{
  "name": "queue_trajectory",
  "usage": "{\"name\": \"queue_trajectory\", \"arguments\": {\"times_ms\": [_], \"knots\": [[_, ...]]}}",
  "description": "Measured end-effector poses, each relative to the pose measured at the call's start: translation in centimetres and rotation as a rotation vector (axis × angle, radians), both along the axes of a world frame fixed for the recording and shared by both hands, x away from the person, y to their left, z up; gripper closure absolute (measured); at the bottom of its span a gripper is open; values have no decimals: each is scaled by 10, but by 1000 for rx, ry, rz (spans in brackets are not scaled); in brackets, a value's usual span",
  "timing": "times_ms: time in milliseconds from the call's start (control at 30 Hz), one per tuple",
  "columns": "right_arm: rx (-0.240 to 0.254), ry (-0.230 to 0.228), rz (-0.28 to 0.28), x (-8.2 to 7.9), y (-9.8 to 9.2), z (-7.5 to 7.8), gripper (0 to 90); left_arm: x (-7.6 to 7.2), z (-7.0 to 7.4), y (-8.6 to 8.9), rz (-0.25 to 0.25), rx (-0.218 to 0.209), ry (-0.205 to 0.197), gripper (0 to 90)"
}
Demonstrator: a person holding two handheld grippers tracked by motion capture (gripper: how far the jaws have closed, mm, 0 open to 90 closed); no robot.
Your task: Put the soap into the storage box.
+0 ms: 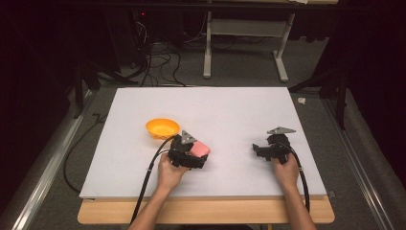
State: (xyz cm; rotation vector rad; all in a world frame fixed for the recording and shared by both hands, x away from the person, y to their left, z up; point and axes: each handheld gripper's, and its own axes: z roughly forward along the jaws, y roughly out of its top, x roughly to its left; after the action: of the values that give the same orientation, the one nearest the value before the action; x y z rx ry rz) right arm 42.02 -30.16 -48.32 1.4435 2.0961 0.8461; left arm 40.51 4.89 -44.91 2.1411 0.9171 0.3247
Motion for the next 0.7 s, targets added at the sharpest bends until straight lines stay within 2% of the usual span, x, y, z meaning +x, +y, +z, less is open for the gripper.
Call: {"name": "queue_trajectory", "arguments": {"times_ms": [700], "knots": [[1,0,-1,0,0,0,159,-1,16,27,51,-33,0,136]]}}
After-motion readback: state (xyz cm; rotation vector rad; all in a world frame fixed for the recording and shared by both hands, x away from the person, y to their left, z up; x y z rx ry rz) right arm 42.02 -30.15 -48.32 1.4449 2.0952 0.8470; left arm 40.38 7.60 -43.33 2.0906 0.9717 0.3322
